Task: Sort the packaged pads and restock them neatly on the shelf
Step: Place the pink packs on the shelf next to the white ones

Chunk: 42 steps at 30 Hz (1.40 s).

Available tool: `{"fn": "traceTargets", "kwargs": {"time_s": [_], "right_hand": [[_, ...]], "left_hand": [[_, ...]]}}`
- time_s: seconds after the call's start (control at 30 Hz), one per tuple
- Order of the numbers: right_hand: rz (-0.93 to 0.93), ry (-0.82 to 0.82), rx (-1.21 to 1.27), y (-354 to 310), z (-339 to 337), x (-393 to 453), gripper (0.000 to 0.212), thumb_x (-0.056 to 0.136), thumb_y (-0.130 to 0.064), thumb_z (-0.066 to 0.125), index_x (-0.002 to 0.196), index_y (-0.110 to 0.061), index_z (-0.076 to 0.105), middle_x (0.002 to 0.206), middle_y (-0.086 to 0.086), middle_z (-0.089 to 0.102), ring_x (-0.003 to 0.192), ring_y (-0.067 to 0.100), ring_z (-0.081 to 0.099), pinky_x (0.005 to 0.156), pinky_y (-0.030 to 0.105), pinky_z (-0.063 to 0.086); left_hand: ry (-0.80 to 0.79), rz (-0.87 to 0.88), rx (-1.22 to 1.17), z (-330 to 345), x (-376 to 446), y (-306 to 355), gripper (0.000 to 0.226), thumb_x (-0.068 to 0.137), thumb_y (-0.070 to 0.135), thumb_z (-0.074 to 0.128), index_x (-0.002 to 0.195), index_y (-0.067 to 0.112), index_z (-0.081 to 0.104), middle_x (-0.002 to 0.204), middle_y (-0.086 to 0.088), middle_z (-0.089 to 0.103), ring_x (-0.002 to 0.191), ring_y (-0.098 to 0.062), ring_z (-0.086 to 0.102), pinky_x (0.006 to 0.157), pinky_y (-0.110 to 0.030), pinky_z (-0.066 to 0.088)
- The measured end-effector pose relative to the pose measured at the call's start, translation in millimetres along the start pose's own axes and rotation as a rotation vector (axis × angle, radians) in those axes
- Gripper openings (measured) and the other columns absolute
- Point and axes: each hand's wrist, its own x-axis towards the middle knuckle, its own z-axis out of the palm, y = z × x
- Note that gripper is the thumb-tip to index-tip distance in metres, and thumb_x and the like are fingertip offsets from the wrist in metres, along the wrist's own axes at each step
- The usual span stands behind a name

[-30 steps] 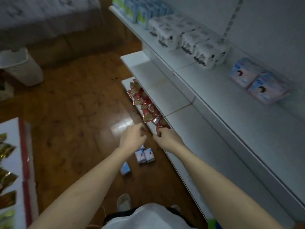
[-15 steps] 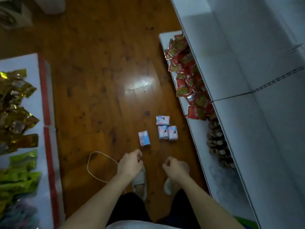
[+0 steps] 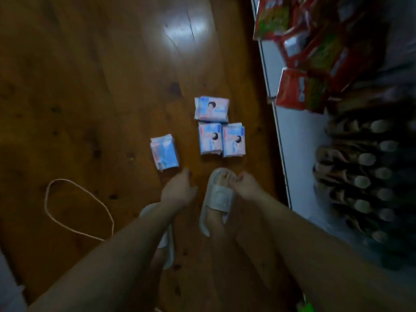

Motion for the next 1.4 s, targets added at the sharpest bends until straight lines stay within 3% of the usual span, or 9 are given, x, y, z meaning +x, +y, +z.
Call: {"fn": "traceTargets", "kwargs": {"time_s": [0.27, 0.43, 0.63, 0.8, 0.9, 0.97, 1.07, 1.17, 1.4], "right_hand": [[0.033, 0.277, 0.291, 26.3, -4.9, 178.9, 0.09, 0.073, -0.049, 0.079, 0.142, -0.009, 0.037, 0.142, 0.012, 0.044, 0.129, 0.028, 0.047, 0.106, 0.045, 0.043], [0.078, 0.136, 0.594, 35.0, 8.2, 217.4, 0.079, 0.075, -0.033, 0.083, 0.137, -0.01, 0.04, 0.128, 0.006, 0.06, 0.108, 0.019, 0.064, 0.082, 0.033, 0.058], [0.087, 0.126, 0.684, 34.5, 6.3, 197.4, 0.063, 0.075, -0.016, 0.084, 0.12, -0.012, 0.04, 0.104, 0.001, 0.058, 0.08, 0.01, 0.065, 0.048, 0.019, 0.052], [0.102, 0.153, 0.777, 33.8, 11.6, 98.4, 0.069, 0.07, -0.018, 0.088, 0.126, -0.009, 0.048, 0.115, 0.007, 0.067, 0.09, 0.019, 0.071, 0.062, 0.035, 0.061], [0.049, 0.186, 0.726, 19.9, -16.1, 5.5, 0.069, 0.065, -0.017, 0.09, 0.122, -0.007, 0.052, 0.121, 0.012, 0.065, 0.102, 0.023, 0.067, 0.083, 0.044, 0.059], [-0.006, 0.247, 0.628, 6.1, -38.0, -70.8, 0.084, 0.051, -0.037, 0.091, 0.121, -0.013, 0.051, 0.124, 0.011, 0.06, 0.109, 0.024, 0.062, 0.091, 0.047, 0.055], [-0.064, 0.344, 0.53, -11.5, -63.4, -185.3, 0.096, 0.042, -0.058, 0.081, 0.123, -0.02, 0.048, 0.123, 0.008, 0.057, 0.11, 0.024, 0.059, 0.091, 0.046, 0.054], [-0.162, 0.46, 0.509, -41.3, -88.7, -284.7, 0.081, 0.054, -0.044, 0.086, 0.121, -0.023, 0.044, 0.123, 0.006, 0.058, 0.111, 0.023, 0.059, 0.091, 0.045, 0.053], [-0.339, 0.778, 0.415, -67.9, -113.3, -454.0, 0.077, 0.065, -0.04, 0.084, 0.128, -0.021, 0.044, 0.125, 0.006, 0.05, 0.113, 0.024, 0.055, 0.09, 0.044, 0.05]], "left_hand": [[0.235, -0.142, -0.356, 48.6, 176.2, 67.6, 0.089, 0.083, 0.037, 0.072, 0.149, 0.013, 0.018, 0.144, -0.014, 0.034, 0.128, -0.035, 0.045, 0.103, -0.046, 0.042], [0.295, -0.185, -0.414, 69.6, 216.7, 69.0, 0.116, 0.073, 0.05, 0.079, 0.153, 0.016, 0.003, 0.148, -0.013, 0.028, 0.131, -0.034, 0.042, 0.104, -0.052, 0.042], [0.318, -0.114, -0.423, 65.4, 202.0, 50.6, 0.095, 0.078, 0.036, 0.078, 0.147, 0.01, 0.018, 0.135, -0.014, 0.047, 0.119, -0.031, 0.054, 0.088, -0.038, 0.049], [0.305, -0.014, -0.392, 33.0, 101.7, 47.6, 0.097, 0.078, 0.032, 0.075, 0.153, 0.02, 0.014, 0.136, -0.014, 0.049, 0.119, -0.03, 0.053, 0.085, -0.027, 0.038], [0.22, 0.043, -0.444, -14.6, 15.7, 70.8, 0.072, 0.087, 0.029, 0.069, 0.146, 0.024, 0.028, 0.129, -0.008, 0.057, 0.108, -0.024, 0.061, 0.087, -0.032, 0.052], [0.17, 0.043, -0.512, -58.1, -52.0, 92.6, 0.063, 0.089, 0.022, 0.068, 0.14, 0.02, 0.032, 0.121, -0.008, 0.06, 0.1, -0.021, 0.064, 0.084, -0.037, 0.057], [0.118, 0.139, -0.601, -112.9, -152.3, 124.3, 0.056, 0.09, 0.008, 0.065, 0.134, 0.014, 0.031, 0.112, -0.003, 0.056, 0.089, -0.008, 0.062, 0.072, -0.022, 0.058], [0.145, 0.216, -0.67, -154.7, -229.5, 145.3, 0.051, 0.088, 0.002, 0.066, 0.123, 0.017, 0.032, 0.103, 0.002, 0.054, 0.082, -0.003, 0.058, 0.065, -0.015, 0.055], [0.141, 0.29, -0.898, -212.6, -356.4, 168.0, 0.056, 0.077, 0.016, 0.076, 0.116, 0.02, 0.036, 0.112, -0.008, 0.062, 0.098, -0.026, 0.068, 0.084, -0.048, 0.056]]}}
